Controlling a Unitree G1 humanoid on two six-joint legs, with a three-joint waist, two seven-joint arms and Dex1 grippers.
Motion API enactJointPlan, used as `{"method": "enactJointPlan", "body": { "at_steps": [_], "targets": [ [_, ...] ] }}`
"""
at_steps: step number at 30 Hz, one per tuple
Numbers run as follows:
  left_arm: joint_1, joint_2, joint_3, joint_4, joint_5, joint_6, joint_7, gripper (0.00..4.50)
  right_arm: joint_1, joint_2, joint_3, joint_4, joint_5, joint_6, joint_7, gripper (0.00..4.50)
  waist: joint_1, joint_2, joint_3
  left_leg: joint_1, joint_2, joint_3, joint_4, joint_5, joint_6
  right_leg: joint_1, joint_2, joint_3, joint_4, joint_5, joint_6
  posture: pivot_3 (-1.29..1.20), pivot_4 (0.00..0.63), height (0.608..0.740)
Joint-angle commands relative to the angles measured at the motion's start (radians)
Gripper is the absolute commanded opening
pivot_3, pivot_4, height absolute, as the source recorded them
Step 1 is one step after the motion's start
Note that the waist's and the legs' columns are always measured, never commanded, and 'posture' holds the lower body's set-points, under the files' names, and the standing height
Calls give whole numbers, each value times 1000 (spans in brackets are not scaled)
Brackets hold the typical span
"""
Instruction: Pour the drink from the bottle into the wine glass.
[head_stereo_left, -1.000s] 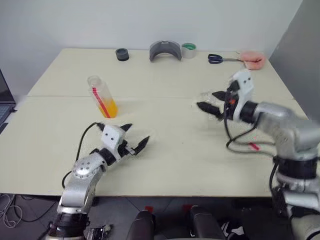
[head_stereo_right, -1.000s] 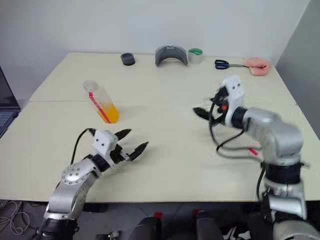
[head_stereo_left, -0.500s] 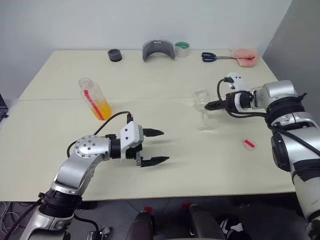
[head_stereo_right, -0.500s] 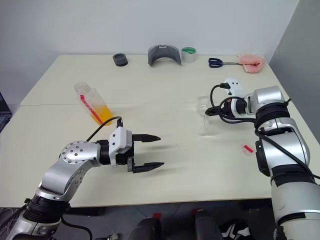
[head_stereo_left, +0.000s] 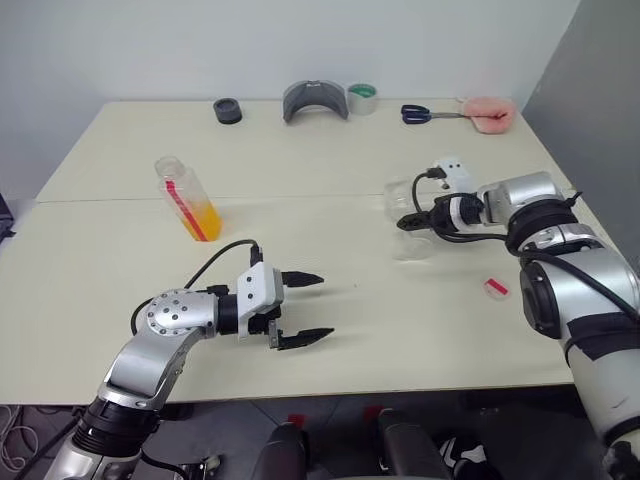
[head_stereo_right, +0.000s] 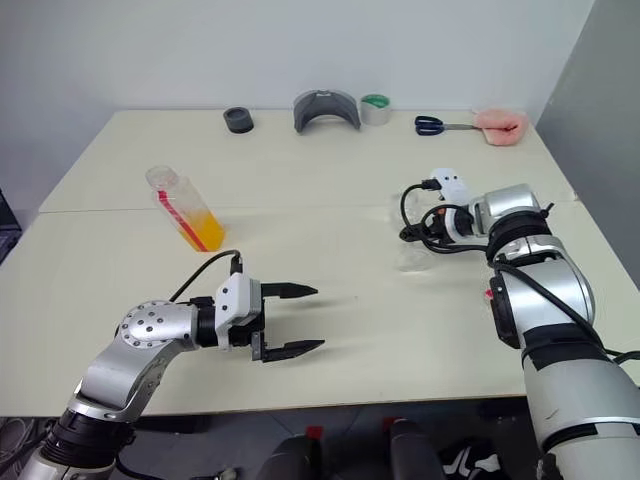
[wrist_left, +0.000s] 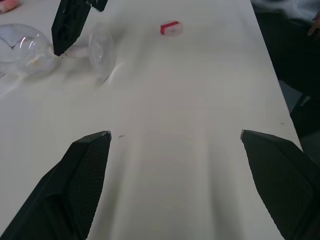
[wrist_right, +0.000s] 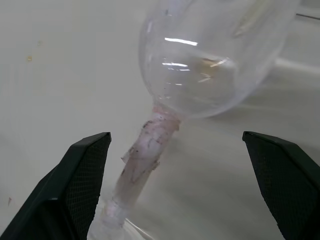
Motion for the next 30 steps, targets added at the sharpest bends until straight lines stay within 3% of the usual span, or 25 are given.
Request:
{"method": "enactJointPlan", "body": {
  "at_steps": [1,7,8,10,17,22,30],
  "targets": [
    [-5,-5,4,-35,3,-13,9,4474,-31,6,-14,1,-25,-21,7,4500,0,0,0,0,0,0,0,0,0,0,0,0,0,0,0,0,150,740],
    [-6,-16,-8,-38,11,-14,18,4474,-14,31,7,3,-79,-38,25,4500,-1,0,0,0,0,0,0,0,0,0,0,0,0,0,0,0,150,740],
    [-6,-18,-10,-39,13,-14,19,4496,-14,33,8,4,-87,-39,29,4320,-1,0,0,0,0,0,0,0,0,0,0,0,0,0,0,0,150,740],
    [-5,-21,-13,-42,16,-14,21,4500,-16,38,12,6,-103,-42,46,3860,-1,0,0,0,0,0,0,0,0,0,0,0,1,0,0,0,150,740],
    [-8,-35,-31,-45,29,-15,31,4500,-22,37,65,7,-176,-65,125,1412,-1,0,0,0,0,0,0,0,0,0,0,0,1,0,0,0,150,740],
    [-13,-48,-41,-45,38,-15,38,4500,-13,16,120,3,-226,-75,207,133,0,0,0,4,0,0,1,0,0,3,0,1,2,0,0,0,150,740],
    [-25,-65,-45,-56,1,26,25,4500,20,-53,216,-62,-292,-87,430,132,23,0,0,4,-1,0,0,0,0,2,-2,1,1,0,0,0,150,740]
  ]
}}
